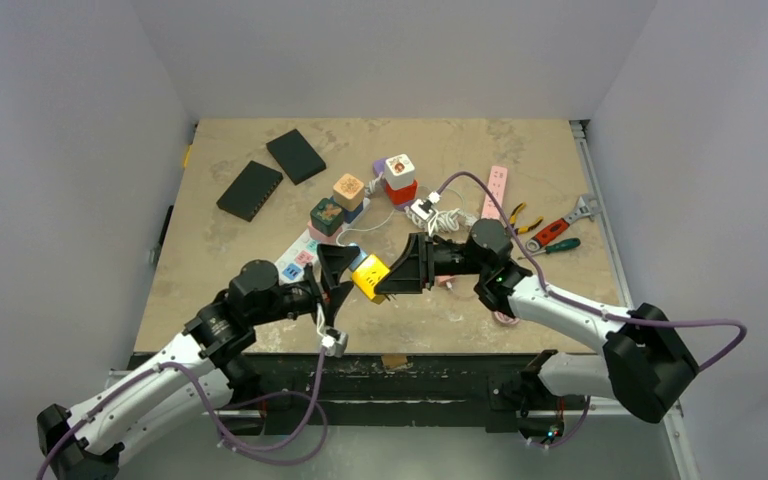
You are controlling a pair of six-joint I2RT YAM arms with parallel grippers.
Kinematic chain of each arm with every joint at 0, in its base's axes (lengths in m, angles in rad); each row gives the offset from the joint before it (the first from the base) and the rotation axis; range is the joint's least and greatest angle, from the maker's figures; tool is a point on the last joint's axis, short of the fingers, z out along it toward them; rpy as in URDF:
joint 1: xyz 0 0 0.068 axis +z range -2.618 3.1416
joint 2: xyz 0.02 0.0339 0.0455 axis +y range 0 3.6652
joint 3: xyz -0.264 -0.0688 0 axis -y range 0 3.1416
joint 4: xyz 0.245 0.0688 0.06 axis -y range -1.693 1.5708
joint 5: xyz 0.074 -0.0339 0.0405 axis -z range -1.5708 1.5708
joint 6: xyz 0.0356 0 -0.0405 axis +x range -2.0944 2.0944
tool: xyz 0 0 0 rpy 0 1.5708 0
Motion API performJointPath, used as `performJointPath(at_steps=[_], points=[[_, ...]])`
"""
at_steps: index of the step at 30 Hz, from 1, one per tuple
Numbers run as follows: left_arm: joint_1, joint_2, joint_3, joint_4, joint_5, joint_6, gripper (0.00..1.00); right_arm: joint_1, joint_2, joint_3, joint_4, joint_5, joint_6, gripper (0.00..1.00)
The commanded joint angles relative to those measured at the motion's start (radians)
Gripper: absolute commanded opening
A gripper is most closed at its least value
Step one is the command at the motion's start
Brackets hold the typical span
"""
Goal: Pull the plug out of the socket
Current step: Pick up the plug from the center of the board.
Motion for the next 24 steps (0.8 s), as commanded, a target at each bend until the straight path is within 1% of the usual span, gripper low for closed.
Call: performJointPath(at_steps=[1, 3, 6, 10, 12, 13, 15, 17, 18, 19, 20, 21, 23, 24], points=[[-0.003, 0.068, 0.018, 0.145, -0.033, 0.011, 0.95, -0.002, 0.027, -0.031, 0.3, -0.043, 0.168, 0.0], [-0.004, 0.087, 0.038, 0.153, -0.034, 0.018, 0.87, -0.003, 0.038, -0.047, 0.347, -0.046, 0.2, 0.0], [-0.004, 0.109, 0.067, 0.148, -0.045, 0.027, 0.7, -0.002, 0.057, -0.067, 0.411, -0.053, 0.244, 0.0], [-0.003, 0.104, 0.072, 0.146, -0.051, 0.034, 0.47, -0.002, 0.09, -0.091, 0.537, -0.044, 0.329, 0.0], [-0.003, 0.095, 0.069, 0.149, -0.05, 0.031, 0.39, -0.003, 0.12, -0.104, 0.602, -0.035, 0.374, 0.0], [-0.004, 0.092, 0.069, 0.15, -0.048, 0.027, 0.37, -0.003, 0.14, -0.11, 0.641, -0.027, 0.399, 0.0], [-0.004, 0.09, 0.072, 0.153, -0.044, 0.019, 0.29, -0.002, 0.195, -0.128, 0.742, -0.017, 0.462, 0.0], [-0.004, 0.091, 0.084, 0.149, -0.042, 0.009, 0.19, -0.002, 0.259, -0.136, 0.846, -0.014, 0.524, 0.16], [-0.004, 0.092, 0.093, 0.143, -0.041, 0.005, 0.15, -0.004, 0.291, -0.139, 0.882, -0.016, 0.55, 0.43], [-0.004, 0.096, 0.104, 0.129, -0.042, 0.001, 0.12, -0.004, 0.315, -0.139, 0.899, -0.02, 0.568, 0.66], [-0.004, 0.097, 0.116, 0.112, -0.044, -0.001, 0.09, -0.004, 0.332, -0.137, 0.908, -0.027, 0.579, 0.87], [-0.004, 0.097, 0.124, 0.093, -0.046, -0.005, 0.06, -0.006, 0.34, -0.133, 0.901, -0.035, 0.577, 0.95], [-0.004, 0.095, 0.139, 0.048, -0.045, -0.008, 0.02, -0.018, 0.316, -0.123, 0.816, -0.049, 0.533, 0.98], [-0.004, 0.091, 0.144, 0.028, -0.044, -0.009, 0.0, -0.026, 0.287, -0.111, 0.718, -0.054, 0.475, 0.98]])
